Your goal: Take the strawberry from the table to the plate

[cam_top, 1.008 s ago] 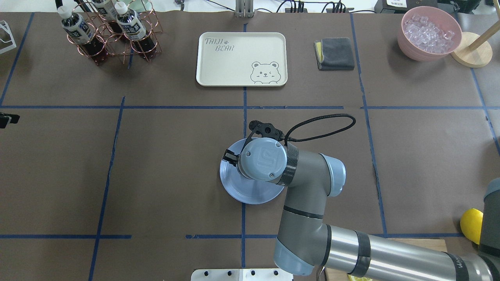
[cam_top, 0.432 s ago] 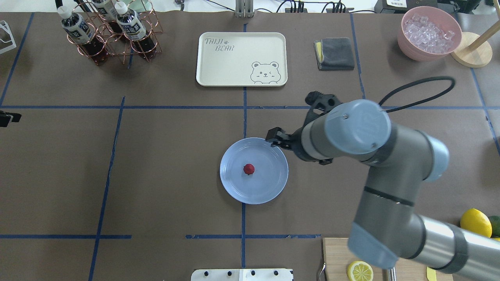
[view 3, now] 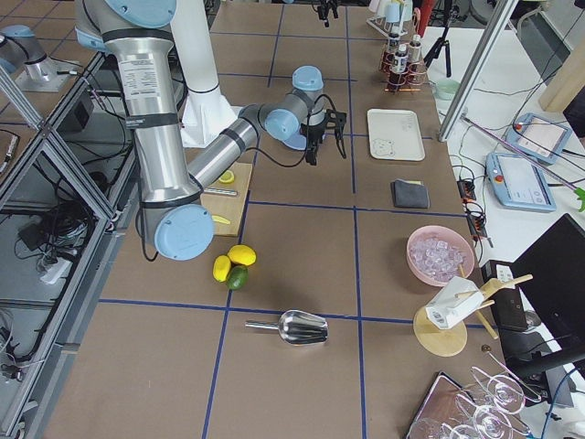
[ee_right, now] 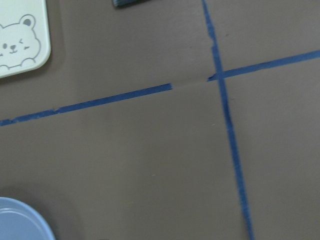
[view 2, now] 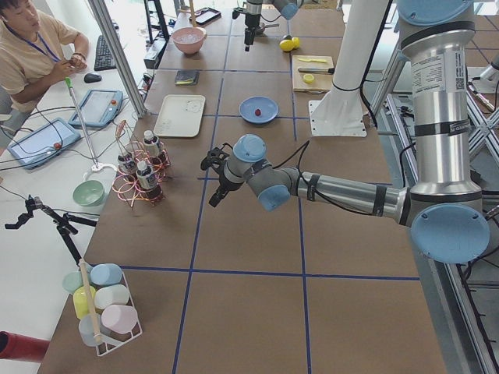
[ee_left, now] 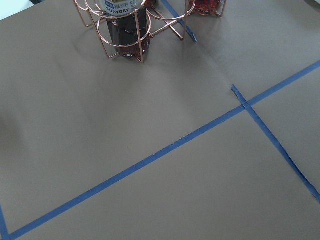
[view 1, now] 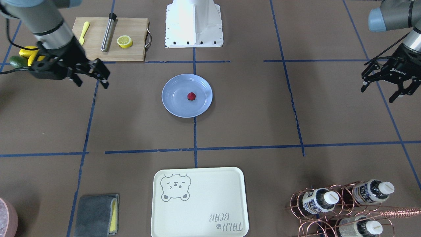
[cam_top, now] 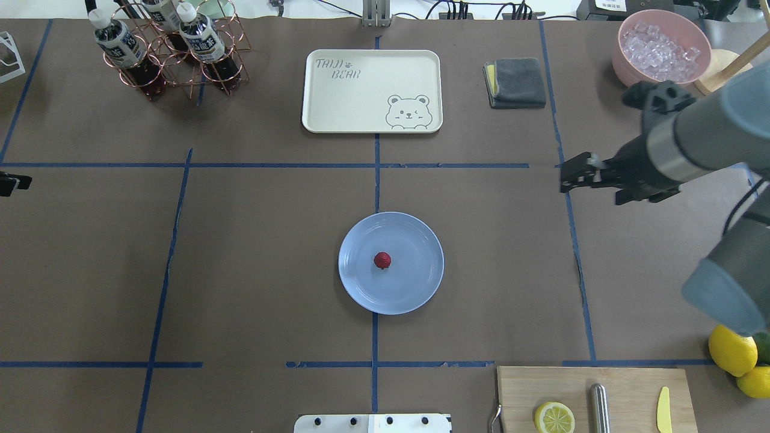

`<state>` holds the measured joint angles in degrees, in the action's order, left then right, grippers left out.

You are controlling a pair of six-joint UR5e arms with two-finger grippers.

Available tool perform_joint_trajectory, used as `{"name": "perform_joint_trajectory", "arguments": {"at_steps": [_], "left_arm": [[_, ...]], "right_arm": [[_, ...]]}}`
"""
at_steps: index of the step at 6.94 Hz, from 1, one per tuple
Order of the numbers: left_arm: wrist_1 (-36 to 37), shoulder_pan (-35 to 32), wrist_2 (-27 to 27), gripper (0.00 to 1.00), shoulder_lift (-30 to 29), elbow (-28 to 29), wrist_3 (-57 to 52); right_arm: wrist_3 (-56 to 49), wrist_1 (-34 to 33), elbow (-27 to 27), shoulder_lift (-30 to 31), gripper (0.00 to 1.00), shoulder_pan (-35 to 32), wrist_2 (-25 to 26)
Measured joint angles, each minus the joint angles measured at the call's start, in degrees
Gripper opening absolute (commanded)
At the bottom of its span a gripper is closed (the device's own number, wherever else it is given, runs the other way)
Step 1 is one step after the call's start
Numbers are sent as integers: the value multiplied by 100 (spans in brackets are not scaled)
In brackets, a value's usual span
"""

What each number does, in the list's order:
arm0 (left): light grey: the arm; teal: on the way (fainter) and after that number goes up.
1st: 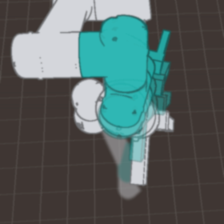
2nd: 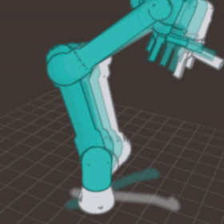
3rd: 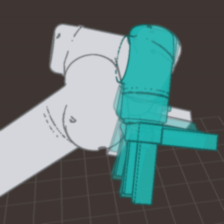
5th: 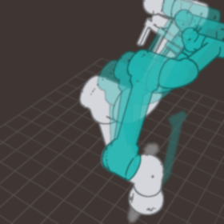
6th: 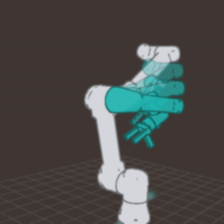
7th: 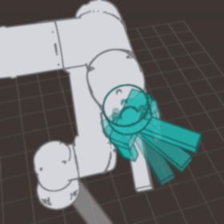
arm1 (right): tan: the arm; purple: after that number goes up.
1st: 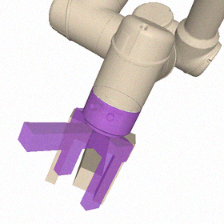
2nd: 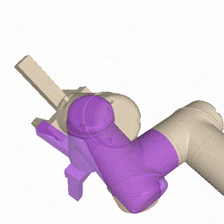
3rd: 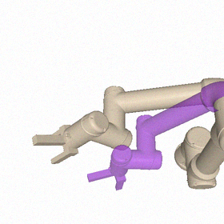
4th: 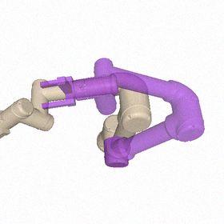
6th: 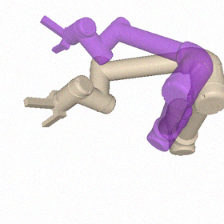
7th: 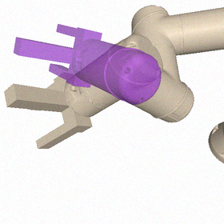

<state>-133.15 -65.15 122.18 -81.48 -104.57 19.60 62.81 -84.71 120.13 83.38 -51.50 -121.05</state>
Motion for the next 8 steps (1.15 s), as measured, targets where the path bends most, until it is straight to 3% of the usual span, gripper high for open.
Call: {"name": "perform_joint_trajectory", "arguments": {"at_steps": [2, 4, 6, 8], "left_arm": [[232, -266, 8, 99, 27, 59, -205], [1224, -941, 167, 99, -53, 63, -1192], [2576, -1510, 990, 99, -226, 64, -1957], [3539, -1734, 1394, 100, -296, -45, -2233]], "right_arm": [[-2183, -9, -409, 676, 100, -1294, -769], [-4024, -18, -1140, 892, 100, -2221, -1173], [-5052, -19, -1734, 925, 100, -2645, -1387], [-5268, -13, -1902, 930, 100, -2786, -1458]]}}
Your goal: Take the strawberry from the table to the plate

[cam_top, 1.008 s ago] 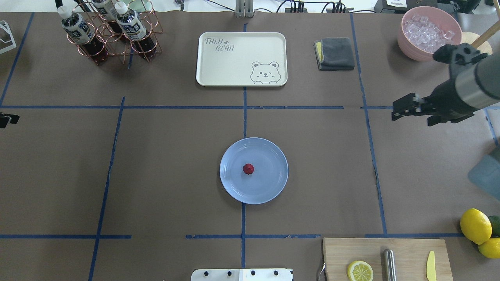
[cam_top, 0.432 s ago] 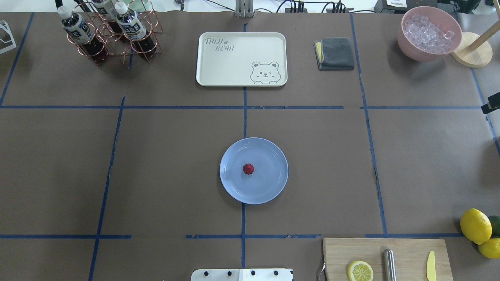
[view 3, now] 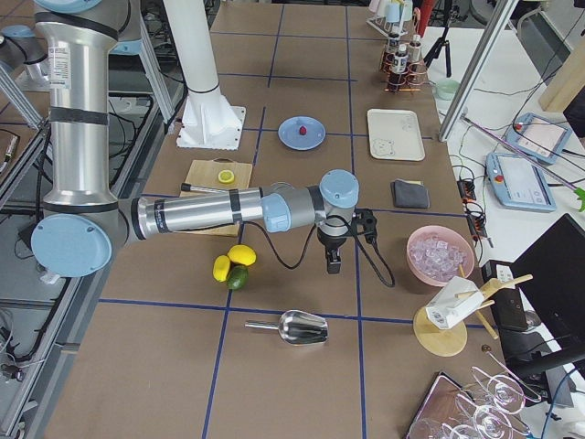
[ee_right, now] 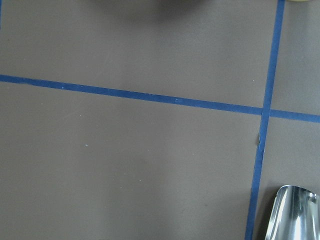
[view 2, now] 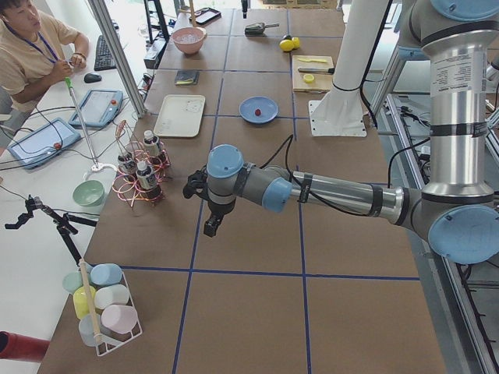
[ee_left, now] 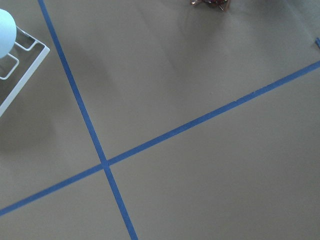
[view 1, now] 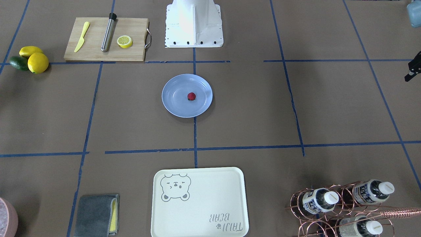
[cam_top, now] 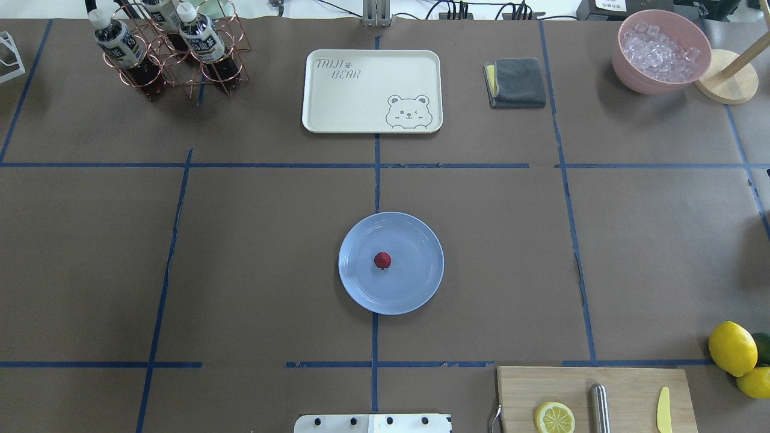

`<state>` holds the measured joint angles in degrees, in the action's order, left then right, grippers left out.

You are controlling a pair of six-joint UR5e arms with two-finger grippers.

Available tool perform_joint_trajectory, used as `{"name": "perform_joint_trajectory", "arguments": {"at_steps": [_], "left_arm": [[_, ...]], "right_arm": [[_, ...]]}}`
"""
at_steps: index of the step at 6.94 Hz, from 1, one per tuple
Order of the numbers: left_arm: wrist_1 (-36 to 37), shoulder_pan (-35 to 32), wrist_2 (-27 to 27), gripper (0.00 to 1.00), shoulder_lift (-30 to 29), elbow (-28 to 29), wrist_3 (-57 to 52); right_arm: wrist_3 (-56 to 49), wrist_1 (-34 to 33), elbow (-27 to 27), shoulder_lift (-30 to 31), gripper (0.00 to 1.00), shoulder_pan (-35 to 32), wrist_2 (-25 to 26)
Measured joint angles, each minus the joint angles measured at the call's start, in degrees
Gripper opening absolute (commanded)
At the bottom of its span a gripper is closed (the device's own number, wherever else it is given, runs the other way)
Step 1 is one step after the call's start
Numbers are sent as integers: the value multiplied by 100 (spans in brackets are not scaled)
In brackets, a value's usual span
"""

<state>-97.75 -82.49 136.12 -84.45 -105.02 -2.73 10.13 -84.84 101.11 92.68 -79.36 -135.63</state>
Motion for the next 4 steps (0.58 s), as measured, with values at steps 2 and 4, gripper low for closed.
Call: {"name": "perform_joint_trajectory", "arguments": {"at_steps": [2, 4], "left_arm": [[-29, -99, 21, 100, 128, -82, -158], [-426, -115, 16, 100, 265, -88, -189]], "right_arm": [[-2, 3, 7, -31, 100, -39, -47], [16, 3, 18, -24, 100, -44, -124]]}}
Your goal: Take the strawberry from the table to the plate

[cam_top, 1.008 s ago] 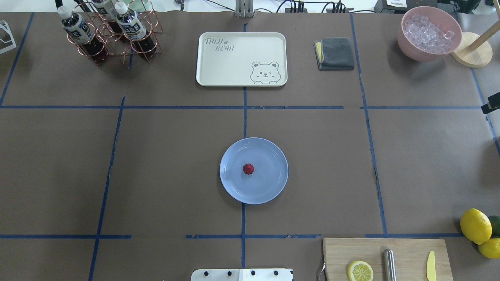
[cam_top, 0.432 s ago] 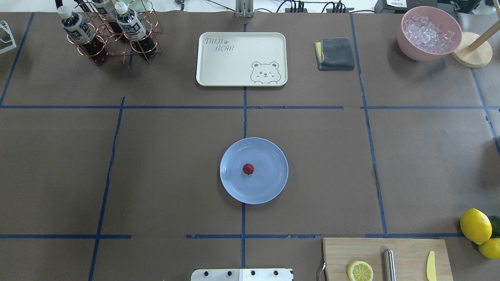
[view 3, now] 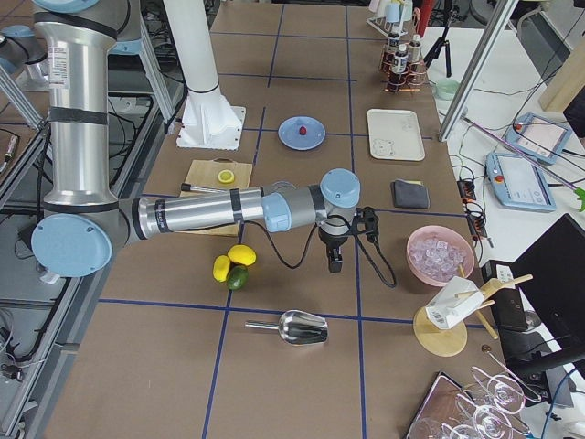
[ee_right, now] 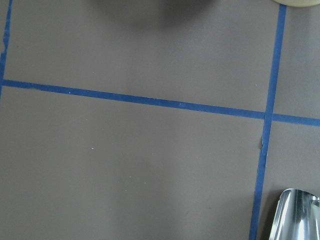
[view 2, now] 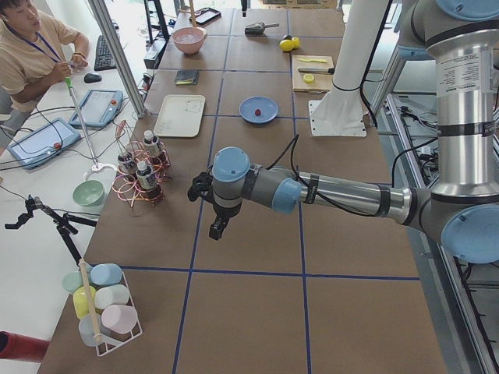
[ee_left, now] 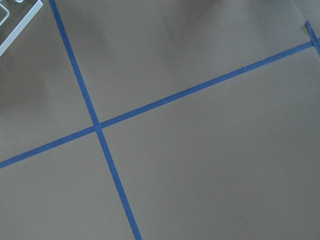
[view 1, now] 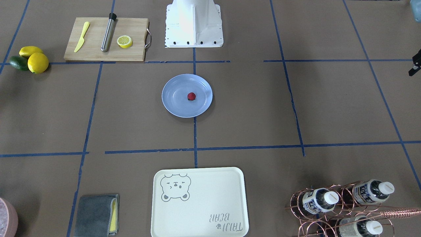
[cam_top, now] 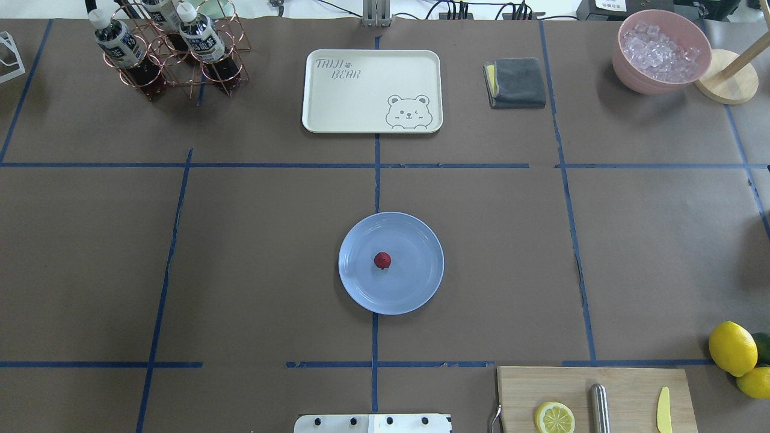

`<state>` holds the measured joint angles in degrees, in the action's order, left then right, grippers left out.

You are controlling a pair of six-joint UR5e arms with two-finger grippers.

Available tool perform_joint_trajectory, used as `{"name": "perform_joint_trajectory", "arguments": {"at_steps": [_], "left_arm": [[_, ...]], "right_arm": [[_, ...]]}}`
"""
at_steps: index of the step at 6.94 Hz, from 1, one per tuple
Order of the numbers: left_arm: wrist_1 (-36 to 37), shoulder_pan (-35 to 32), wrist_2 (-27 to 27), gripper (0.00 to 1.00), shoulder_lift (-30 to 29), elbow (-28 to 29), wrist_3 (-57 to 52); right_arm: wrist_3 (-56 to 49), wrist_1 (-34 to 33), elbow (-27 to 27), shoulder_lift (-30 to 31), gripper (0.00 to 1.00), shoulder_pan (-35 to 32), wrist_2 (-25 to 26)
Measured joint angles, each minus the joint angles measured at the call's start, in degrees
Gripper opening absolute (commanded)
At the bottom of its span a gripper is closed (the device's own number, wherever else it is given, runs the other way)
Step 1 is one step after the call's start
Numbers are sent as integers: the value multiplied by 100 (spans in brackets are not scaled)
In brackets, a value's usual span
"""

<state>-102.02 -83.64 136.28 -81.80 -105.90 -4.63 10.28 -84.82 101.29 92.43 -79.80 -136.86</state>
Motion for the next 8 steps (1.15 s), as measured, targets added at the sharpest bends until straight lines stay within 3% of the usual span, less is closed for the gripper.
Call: {"name": "perform_joint_trajectory", "arguments": {"at_steps": [8], "left_arm": [[-142, 7, -3, 100, 199, -112, -27]], "right_arm": [[25, 9, -11, 0, 100, 7, -25]]}}
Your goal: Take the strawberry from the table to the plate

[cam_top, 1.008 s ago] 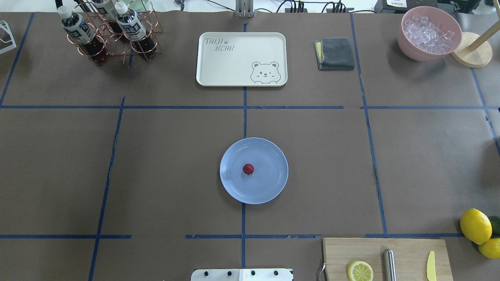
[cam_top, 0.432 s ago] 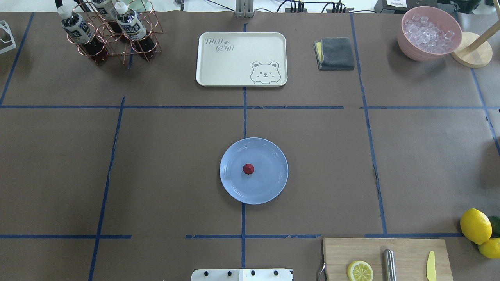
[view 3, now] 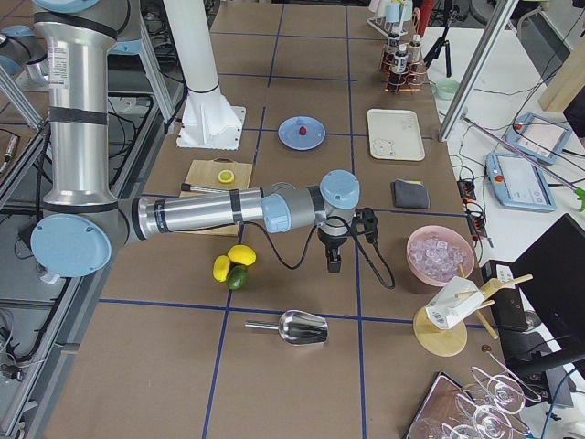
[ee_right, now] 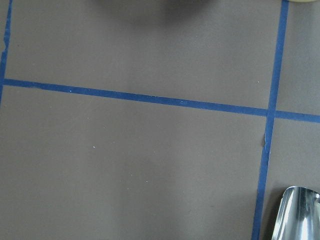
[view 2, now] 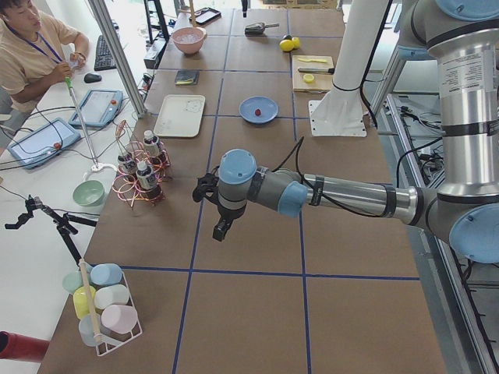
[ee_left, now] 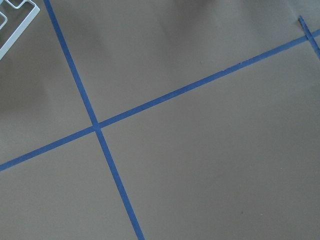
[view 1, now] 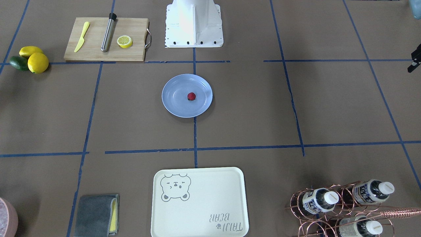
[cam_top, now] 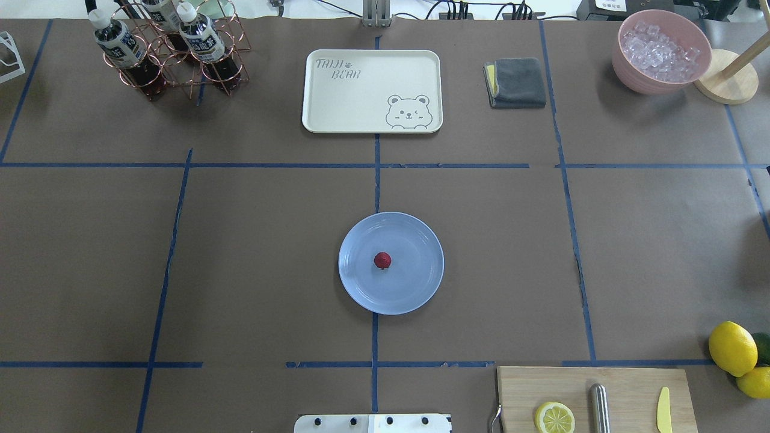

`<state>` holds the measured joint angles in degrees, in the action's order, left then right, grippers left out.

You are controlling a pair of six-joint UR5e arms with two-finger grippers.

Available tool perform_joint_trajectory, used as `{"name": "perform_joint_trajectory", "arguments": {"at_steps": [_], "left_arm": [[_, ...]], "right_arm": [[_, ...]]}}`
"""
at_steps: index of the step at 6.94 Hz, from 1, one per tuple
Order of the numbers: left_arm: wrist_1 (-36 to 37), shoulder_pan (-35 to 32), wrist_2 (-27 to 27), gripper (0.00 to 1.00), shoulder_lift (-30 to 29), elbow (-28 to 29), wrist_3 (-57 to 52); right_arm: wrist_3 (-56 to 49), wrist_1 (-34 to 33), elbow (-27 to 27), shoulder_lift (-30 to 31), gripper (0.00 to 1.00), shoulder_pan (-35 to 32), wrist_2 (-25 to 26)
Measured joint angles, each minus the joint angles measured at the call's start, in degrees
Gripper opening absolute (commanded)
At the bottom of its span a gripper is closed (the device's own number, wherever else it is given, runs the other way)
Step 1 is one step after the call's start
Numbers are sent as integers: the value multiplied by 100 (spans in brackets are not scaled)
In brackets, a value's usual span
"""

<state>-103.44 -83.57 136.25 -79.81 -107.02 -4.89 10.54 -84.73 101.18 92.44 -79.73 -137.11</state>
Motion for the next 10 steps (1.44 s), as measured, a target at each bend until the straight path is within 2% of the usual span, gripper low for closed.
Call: {"name": "perform_joint_trajectory", "arguments": {"at_steps": [10], "left_arm": [[71, -19, 52, 100, -114, -104, 6]], "right_arm": [[10, 0, 19, -33, 100, 1, 0]]}}
